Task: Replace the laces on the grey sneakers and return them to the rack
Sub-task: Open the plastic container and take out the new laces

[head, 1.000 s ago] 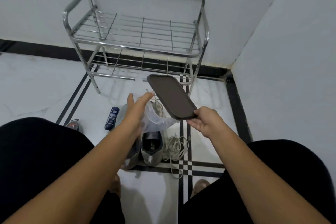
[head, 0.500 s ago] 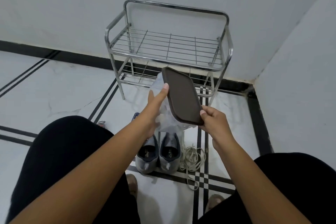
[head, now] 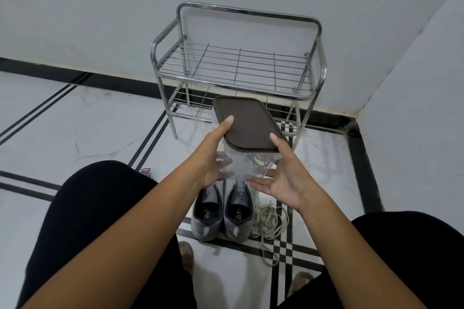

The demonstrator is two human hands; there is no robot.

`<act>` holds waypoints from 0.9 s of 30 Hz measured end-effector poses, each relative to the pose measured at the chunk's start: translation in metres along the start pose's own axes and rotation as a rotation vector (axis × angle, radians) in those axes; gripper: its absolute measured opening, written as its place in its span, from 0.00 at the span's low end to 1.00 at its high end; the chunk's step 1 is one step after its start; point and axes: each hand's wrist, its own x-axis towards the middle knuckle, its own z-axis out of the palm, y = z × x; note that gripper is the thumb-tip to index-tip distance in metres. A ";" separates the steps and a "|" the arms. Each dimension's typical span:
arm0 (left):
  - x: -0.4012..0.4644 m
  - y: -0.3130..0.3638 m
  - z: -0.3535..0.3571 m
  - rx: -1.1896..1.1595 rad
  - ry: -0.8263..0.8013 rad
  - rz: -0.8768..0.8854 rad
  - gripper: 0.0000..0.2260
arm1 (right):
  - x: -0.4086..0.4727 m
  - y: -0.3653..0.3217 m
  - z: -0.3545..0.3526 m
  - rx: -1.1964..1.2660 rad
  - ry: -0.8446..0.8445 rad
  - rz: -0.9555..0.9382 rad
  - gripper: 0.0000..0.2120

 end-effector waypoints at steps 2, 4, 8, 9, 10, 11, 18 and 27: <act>0.000 -0.001 0.000 0.064 -0.094 -0.014 0.41 | 0.002 0.001 0.002 0.061 0.053 -0.074 0.27; 0.003 -0.004 0.000 0.040 -0.116 0.033 0.42 | 0.001 -0.002 0.000 0.080 0.083 -0.154 0.20; 0.004 -0.002 -0.001 -0.006 -0.163 0.142 0.35 | -0.004 -0.011 -0.011 0.041 -0.006 -0.200 0.20; 0.003 -0.001 -0.001 -0.015 -0.198 0.139 0.33 | -0.005 -0.013 -0.015 0.032 -0.039 -0.172 0.25; 0.002 -0.001 -0.002 -0.028 -0.238 0.118 0.32 | -0.007 -0.016 -0.017 0.025 -0.057 -0.165 0.28; 0.001 -0.002 -0.003 -0.044 -0.278 0.094 0.32 | -0.007 -0.018 -0.020 0.024 -0.061 -0.177 0.29; -0.004 0.014 -0.008 -0.175 -0.251 0.267 0.26 | -0.011 -0.019 -0.024 -0.176 -0.202 -0.263 0.28; -0.018 0.002 0.008 -0.024 -0.148 0.268 0.13 | -0.015 -0.024 -0.006 -0.059 -0.139 -0.191 0.32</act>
